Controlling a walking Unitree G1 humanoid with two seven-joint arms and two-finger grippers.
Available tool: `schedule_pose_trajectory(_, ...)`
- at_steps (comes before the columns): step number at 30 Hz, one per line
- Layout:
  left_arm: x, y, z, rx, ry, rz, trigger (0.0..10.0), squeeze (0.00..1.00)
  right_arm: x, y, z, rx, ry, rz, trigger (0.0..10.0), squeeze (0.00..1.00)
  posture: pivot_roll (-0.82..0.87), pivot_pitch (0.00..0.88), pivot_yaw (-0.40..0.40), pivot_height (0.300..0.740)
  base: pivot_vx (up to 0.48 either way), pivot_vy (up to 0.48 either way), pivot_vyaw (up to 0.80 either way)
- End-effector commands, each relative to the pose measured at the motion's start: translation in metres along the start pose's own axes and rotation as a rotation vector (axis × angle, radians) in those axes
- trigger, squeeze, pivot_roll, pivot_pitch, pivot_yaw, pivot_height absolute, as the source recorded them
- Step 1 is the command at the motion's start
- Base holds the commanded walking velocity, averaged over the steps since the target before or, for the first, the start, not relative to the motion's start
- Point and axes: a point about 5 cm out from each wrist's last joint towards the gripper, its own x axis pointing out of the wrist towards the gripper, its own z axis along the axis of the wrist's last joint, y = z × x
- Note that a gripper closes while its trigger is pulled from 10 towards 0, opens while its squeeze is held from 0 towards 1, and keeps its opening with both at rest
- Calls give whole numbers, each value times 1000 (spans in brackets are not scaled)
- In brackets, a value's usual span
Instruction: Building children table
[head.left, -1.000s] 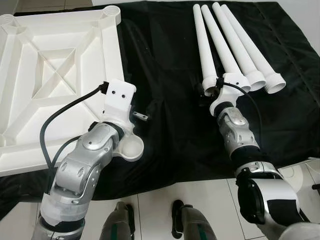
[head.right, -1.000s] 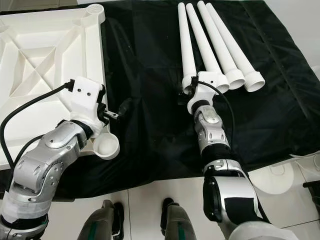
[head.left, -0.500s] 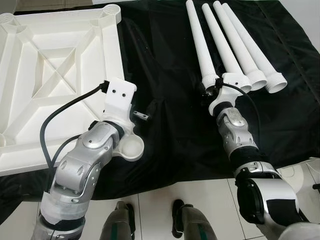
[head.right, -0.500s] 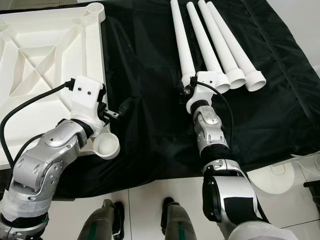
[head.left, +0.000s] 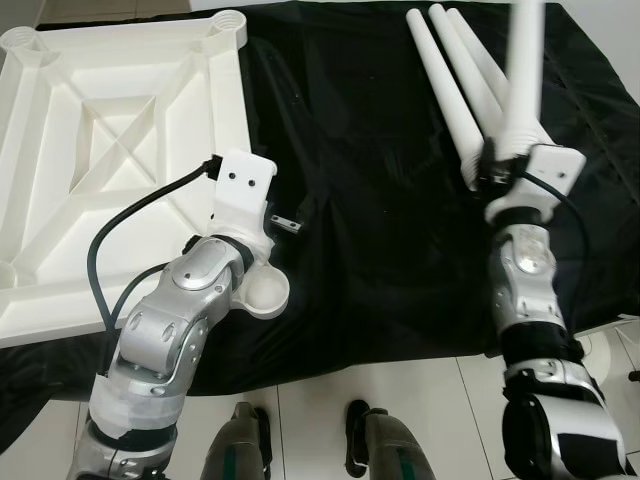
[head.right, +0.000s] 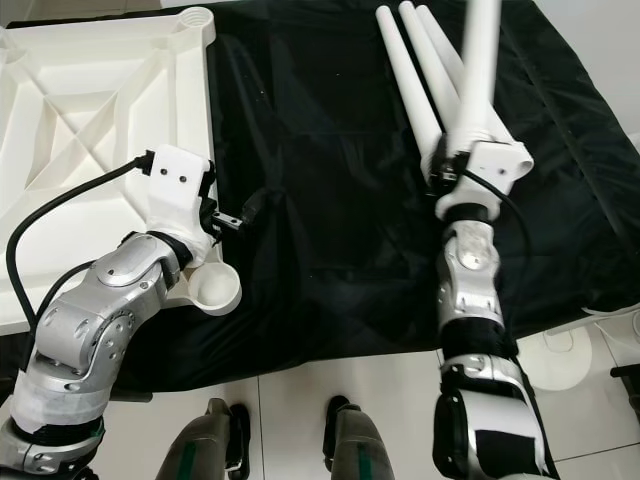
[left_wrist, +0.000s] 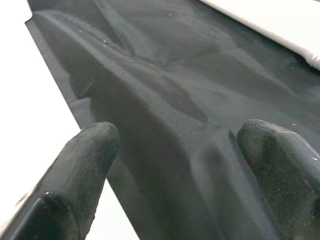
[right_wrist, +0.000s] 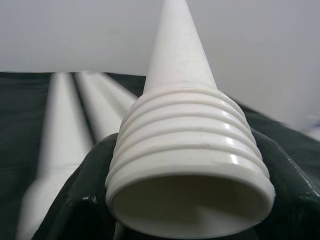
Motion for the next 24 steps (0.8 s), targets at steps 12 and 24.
schedule_pose_trajectory(12, 3, -2, -4, -19, 5, -40, 10000, 0, -28, -55, -13, -176, 77, -223, 10000, 0, 6, 218, 23, 740, 0, 0, 0)
schedule_pose_trajectory(24, 3, -2, -4, -18, 0, -42, 10000, 0, -63, -62, -56, -173, 343, -91, 10000, 0, -3, 221, 23, 740, 0, 0, 0)
